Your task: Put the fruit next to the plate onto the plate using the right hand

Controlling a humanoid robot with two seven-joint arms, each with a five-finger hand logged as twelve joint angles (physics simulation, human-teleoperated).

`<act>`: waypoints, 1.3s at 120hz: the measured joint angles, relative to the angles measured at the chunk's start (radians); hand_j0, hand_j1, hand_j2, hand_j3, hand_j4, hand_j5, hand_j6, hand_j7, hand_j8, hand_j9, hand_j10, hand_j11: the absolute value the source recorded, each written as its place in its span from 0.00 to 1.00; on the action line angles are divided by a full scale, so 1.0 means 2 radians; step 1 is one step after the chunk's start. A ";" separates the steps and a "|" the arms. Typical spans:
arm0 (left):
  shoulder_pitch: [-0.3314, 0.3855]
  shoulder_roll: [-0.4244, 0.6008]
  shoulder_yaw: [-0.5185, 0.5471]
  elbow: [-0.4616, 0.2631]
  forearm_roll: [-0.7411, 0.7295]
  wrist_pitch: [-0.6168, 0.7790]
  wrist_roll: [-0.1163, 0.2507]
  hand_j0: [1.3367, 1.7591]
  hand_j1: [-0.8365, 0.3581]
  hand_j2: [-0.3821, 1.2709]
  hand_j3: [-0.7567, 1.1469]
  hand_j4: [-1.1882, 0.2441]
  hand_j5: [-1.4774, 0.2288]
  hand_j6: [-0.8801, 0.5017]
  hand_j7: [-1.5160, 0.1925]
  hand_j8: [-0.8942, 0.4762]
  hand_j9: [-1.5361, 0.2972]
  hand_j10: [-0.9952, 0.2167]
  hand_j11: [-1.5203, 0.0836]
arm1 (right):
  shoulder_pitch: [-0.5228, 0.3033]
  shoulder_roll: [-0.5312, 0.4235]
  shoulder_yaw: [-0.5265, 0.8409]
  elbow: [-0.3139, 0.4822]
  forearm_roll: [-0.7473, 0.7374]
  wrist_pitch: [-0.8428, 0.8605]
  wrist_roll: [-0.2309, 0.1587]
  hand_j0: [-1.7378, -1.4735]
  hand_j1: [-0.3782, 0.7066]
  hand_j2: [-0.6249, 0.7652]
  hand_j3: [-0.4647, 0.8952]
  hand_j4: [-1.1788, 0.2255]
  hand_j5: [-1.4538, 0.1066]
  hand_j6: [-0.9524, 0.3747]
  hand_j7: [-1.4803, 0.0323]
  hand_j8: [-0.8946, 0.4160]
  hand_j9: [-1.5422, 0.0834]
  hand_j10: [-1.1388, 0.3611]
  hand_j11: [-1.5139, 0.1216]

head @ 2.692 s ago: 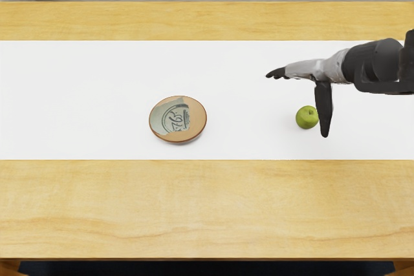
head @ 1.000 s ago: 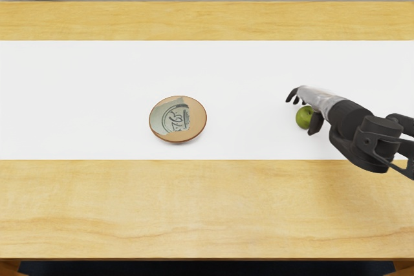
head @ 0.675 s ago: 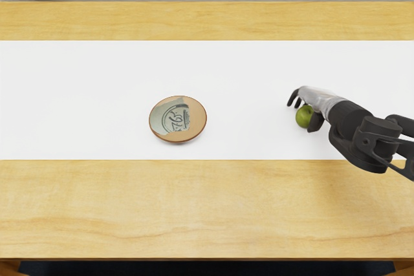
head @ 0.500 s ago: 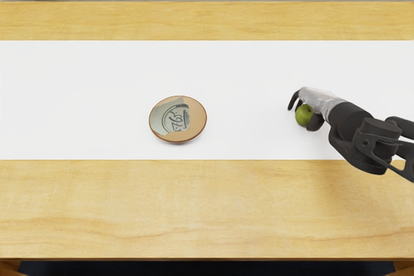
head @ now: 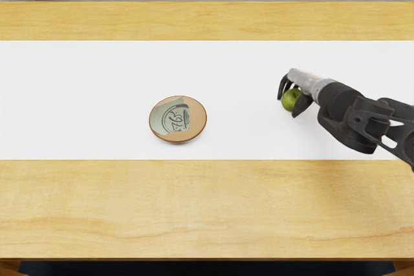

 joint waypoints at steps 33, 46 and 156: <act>0.000 0.000 0.000 0.000 0.000 0.000 0.000 0.76 0.99 0.23 0.40 0.83 0.87 0.64 0.89 0.65 0.84 0.82 0.95 | 0.038 0.086 0.000 0.005 0.008 0.002 0.000 0.31 0.64 0.64 0.34 0.33 0.22 0.43 0.31 0.48 0.27 0.42 0.25; 0.000 0.000 0.000 0.000 0.000 0.000 0.000 0.76 0.99 0.23 0.40 0.83 0.87 0.64 0.89 0.65 0.84 0.82 0.95 | 0.045 0.127 0.000 0.007 0.009 0.003 0.000 0.31 0.64 0.64 0.34 0.34 0.21 0.43 0.31 0.48 0.26 0.42 0.23; 0.000 0.000 0.000 0.000 0.000 0.000 0.000 0.76 0.99 0.23 0.40 0.83 0.87 0.64 0.89 0.65 0.84 0.82 0.95 | 0.034 0.193 0.000 -0.020 0.014 -0.002 0.000 0.30 0.32 0.51 0.34 0.61 0.62 0.54 0.68 0.54 0.65 0.56 0.63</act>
